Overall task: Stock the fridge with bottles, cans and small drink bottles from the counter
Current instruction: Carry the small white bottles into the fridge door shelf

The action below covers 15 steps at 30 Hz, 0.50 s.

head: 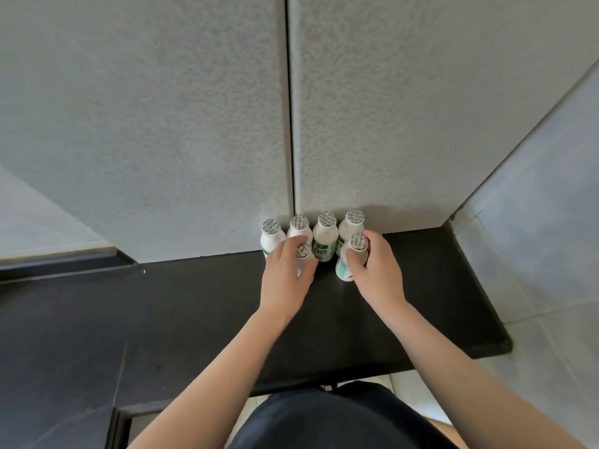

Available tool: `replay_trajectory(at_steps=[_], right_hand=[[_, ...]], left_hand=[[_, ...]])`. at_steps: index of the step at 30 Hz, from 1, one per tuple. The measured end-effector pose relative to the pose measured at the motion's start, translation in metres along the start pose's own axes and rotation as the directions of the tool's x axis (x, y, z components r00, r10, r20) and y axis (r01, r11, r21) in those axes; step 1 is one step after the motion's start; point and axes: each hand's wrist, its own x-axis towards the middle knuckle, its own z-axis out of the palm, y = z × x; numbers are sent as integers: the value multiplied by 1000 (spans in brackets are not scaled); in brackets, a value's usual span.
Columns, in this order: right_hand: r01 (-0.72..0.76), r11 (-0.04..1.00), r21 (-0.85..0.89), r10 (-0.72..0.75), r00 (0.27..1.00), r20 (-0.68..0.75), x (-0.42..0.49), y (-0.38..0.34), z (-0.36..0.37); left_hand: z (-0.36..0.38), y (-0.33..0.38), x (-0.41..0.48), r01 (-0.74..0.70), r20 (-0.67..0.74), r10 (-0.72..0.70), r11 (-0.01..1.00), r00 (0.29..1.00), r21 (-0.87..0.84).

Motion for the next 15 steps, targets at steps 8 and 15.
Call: replay_trajectory(at_steps=[8,15], right_hand=[[126,984,-126,-137,987,-82,-4,7,9],[248,967,-64,-252,965,-71,-34,6,10]], left_hand=[[-12,-14,-10,-31,-48,30,999,998,-15],[-35,-29,-59,56,-191,-89,983,978,-173]])
